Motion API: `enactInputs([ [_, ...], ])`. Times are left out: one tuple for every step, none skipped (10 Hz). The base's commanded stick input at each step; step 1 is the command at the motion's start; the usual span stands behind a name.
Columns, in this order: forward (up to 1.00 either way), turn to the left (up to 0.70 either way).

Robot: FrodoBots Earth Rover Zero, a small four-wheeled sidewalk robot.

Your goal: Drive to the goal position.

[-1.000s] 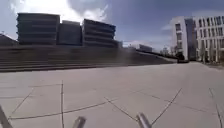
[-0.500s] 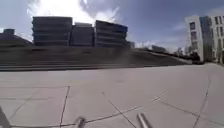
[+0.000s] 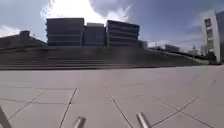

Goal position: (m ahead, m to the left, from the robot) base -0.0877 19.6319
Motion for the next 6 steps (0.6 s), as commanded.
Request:
enactInputs([
  [0.7, 0.27],
  [0.7, 0.27],
  [0.7, 0.27],
  [0.7, 0.27],
  [0.7, 0.27],
  [0.7, 0.27],
])
